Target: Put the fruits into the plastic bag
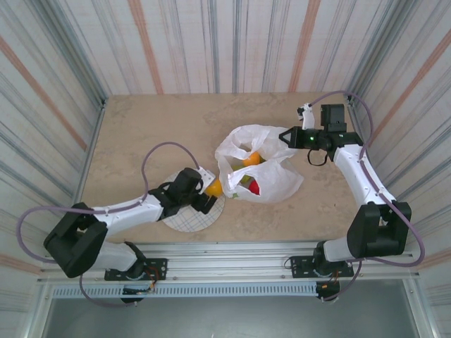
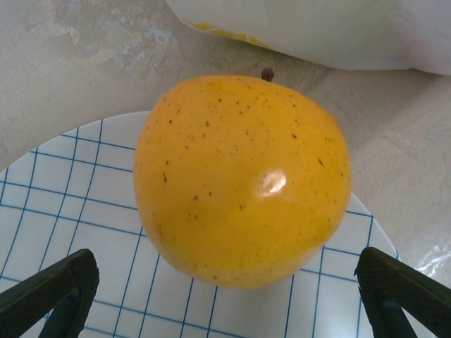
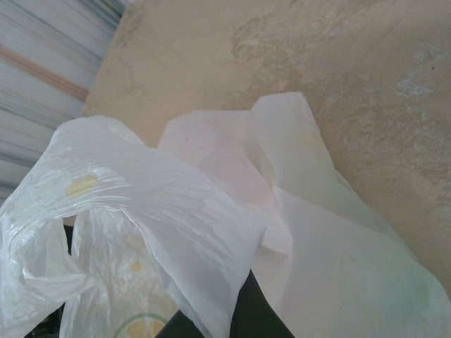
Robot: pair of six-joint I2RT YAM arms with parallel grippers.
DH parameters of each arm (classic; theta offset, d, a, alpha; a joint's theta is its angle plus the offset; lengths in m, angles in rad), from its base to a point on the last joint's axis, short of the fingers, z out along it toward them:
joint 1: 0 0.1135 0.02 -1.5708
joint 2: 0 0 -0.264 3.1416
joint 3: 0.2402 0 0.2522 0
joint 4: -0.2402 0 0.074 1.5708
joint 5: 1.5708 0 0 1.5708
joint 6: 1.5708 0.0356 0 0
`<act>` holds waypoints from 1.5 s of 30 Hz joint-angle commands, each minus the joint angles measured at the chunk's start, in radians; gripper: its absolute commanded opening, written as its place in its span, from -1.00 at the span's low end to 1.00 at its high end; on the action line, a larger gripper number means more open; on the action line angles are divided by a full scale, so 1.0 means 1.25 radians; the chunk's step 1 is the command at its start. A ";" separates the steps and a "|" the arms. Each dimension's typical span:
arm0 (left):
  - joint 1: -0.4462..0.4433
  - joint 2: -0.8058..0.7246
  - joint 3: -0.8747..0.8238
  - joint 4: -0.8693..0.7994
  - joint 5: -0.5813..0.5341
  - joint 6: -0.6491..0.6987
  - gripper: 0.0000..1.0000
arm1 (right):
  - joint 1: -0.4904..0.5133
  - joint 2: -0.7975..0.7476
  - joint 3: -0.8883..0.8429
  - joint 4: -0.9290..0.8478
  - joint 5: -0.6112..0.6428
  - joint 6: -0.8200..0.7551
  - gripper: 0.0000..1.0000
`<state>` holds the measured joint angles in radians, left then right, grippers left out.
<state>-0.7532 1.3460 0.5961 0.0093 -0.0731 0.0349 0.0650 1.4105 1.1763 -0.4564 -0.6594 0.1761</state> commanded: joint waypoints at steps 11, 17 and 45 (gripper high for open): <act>0.018 0.125 0.091 0.069 0.034 0.000 0.77 | -0.013 -0.024 -0.001 -0.020 -0.006 -0.002 -1.00; 0.032 0.125 0.081 0.072 0.042 -0.027 0.45 | -0.020 -0.026 -0.005 -0.020 -0.009 -0.005 -1.00; -0.012 -0.186 0.100 0.110 0.106 -0.117 0.23 | -0.013 -0.021 -0.013 0.002 -0.019 0.015 -1.00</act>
<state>-0.7418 1.0752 0.6643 0.1234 0.0162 -0.1349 0.0444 1.4067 1.1721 -0.4553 -0.6605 0.1764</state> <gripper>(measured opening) 0.770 0.048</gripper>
